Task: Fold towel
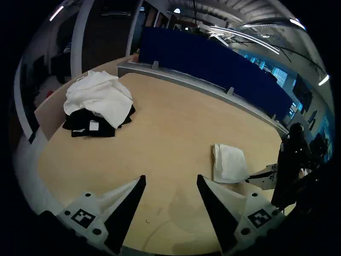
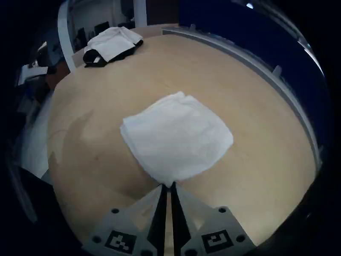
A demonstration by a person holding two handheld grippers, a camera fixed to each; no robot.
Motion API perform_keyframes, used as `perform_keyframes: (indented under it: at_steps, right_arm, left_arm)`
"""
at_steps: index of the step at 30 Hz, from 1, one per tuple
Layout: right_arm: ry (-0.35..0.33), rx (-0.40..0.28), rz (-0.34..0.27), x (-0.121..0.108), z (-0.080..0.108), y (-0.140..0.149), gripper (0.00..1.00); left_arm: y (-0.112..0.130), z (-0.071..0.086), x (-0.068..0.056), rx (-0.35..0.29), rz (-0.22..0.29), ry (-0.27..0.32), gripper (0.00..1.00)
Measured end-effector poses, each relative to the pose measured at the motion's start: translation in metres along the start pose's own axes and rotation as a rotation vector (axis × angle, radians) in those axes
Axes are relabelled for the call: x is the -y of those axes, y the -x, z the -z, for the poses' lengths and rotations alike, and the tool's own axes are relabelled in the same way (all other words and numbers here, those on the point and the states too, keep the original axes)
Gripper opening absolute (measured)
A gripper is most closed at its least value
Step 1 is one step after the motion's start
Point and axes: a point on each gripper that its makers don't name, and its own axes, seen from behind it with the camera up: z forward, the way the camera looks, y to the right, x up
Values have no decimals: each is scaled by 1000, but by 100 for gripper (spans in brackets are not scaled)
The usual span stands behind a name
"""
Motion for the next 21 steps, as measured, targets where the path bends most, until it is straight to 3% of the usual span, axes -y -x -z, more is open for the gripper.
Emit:
perform_keyframes:
  at_steps: [14,21]
  right_arm:
    - [34,-191,111,-29,77,-114,6]
    - [51,-225,162,-40,107,-139,6]
  left_arm:
    - [-26,-5,-20,-46,-20,42,89]
    - [-33,-5,-31,-60,-29,62,89]
